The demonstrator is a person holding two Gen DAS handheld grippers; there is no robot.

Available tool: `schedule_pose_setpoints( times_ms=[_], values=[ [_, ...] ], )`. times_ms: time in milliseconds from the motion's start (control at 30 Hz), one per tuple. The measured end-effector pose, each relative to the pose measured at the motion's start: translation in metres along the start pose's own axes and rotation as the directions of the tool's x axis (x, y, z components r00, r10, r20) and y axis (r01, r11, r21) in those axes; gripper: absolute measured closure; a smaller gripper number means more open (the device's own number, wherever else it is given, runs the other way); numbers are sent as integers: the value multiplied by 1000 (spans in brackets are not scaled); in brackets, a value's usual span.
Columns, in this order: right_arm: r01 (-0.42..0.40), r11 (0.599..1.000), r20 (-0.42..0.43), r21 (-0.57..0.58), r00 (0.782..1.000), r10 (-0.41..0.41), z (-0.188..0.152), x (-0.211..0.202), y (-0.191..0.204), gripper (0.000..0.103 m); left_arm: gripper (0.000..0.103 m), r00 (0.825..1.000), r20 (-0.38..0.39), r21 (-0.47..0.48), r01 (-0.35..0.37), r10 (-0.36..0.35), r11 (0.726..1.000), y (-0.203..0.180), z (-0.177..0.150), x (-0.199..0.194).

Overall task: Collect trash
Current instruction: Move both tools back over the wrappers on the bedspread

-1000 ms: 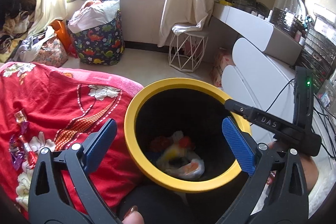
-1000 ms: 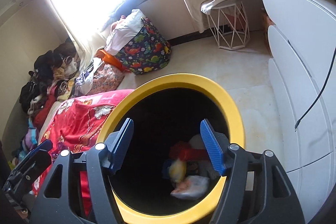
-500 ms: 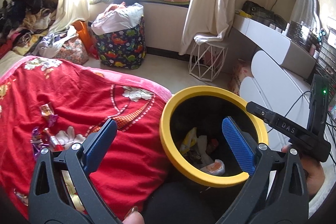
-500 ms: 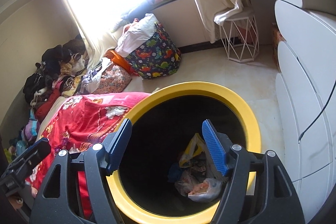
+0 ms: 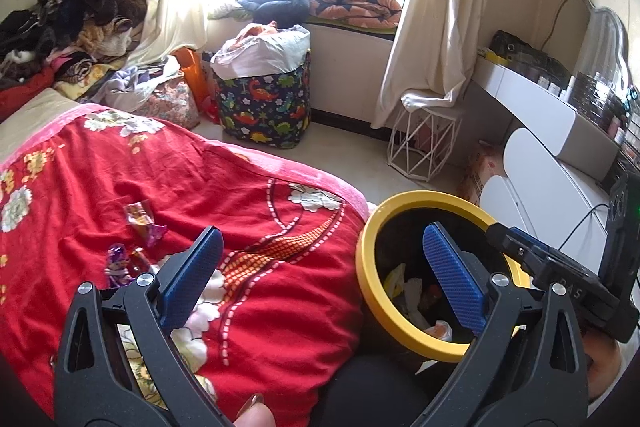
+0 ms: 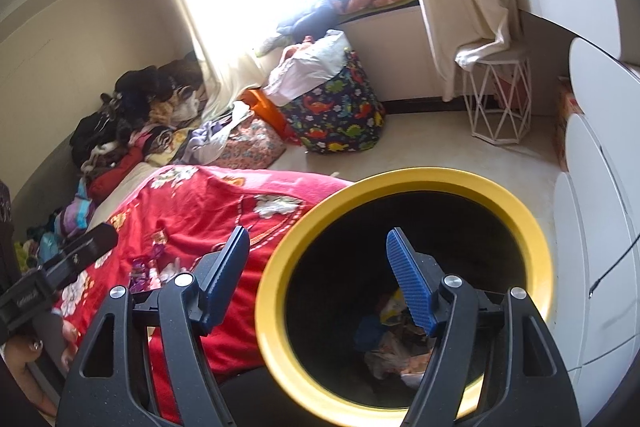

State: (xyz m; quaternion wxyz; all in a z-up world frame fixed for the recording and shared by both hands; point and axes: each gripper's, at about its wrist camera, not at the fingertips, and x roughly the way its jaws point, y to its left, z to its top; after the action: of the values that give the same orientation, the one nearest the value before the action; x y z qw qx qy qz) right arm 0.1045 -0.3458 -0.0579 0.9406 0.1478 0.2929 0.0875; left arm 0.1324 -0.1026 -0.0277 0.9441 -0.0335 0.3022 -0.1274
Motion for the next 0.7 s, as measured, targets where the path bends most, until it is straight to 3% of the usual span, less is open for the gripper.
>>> schedule_pose_setpoints(
  times_ms=[700],
  values=[
    [-105,983,-32,-151,994,102,-10,11,73,34,11,992,46,-87,-110,114,990,61,2,-21]
  ],
)
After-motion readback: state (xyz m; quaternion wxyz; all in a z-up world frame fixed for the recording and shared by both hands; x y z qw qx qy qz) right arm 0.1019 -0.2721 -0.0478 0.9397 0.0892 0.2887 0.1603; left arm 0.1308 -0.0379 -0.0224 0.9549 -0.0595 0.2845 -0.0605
